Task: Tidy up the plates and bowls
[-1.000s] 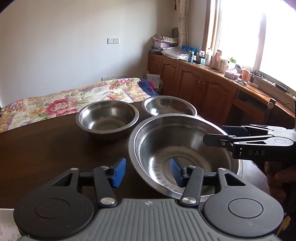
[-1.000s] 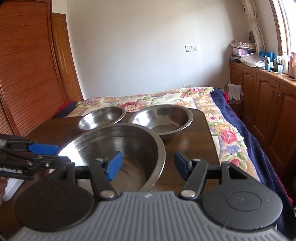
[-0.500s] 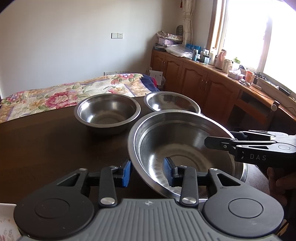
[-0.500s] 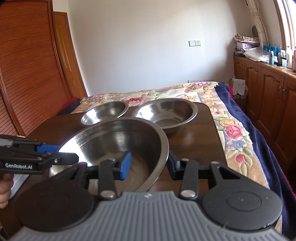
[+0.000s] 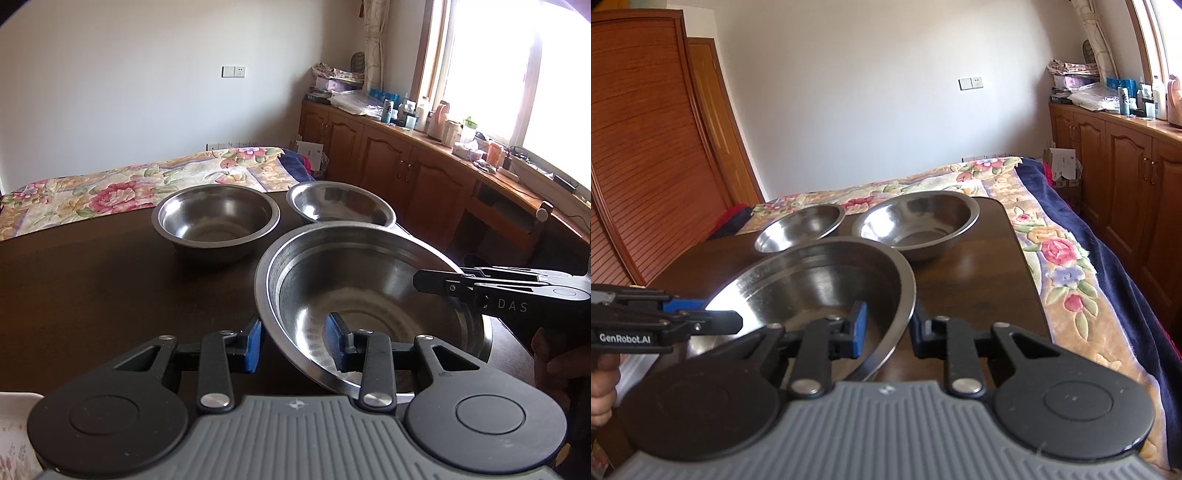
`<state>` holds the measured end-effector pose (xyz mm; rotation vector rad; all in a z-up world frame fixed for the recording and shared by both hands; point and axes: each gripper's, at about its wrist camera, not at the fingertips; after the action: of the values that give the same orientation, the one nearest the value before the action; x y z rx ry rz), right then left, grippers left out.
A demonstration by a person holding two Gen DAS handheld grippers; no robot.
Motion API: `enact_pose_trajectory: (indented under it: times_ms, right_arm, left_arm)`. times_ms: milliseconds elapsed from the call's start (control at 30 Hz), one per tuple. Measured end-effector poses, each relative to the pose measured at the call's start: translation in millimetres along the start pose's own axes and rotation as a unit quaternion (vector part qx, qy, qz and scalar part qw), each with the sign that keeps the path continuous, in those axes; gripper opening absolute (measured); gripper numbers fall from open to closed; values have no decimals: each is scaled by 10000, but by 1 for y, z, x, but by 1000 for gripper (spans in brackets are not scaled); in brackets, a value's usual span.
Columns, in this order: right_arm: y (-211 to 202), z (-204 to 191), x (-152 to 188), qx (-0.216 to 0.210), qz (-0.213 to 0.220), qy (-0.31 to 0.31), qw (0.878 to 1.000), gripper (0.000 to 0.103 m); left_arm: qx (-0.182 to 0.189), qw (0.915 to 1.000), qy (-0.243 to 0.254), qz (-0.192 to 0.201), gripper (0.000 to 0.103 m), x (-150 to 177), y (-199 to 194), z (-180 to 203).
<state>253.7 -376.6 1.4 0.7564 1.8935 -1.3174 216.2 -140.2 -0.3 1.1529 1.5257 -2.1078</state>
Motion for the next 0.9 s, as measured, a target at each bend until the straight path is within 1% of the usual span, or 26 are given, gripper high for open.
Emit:
enact_pose_trajectory:
  times_ms: [533, 900]
  right_arm:
    - [-21, -23, -8, -45, 249, -188, 9995, 26]
    - [-21, -40, 1, -163, 186, -263, 9993, 26]
  left_arm:
    - [-22, 9995, -38, 318, 38, 6, -34, -6]
    - [-96, 9992, -143, 372, 38, 19, -54, -14]
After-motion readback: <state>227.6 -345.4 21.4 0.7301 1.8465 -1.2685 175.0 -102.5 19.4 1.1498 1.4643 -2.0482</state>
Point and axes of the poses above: each gripper's, at about its wrist camera, not at the fingertips, and y roughly the way its jaws point, z to its right, x to its underside, and after that the axes turned 4 degrees about -z, right-handed
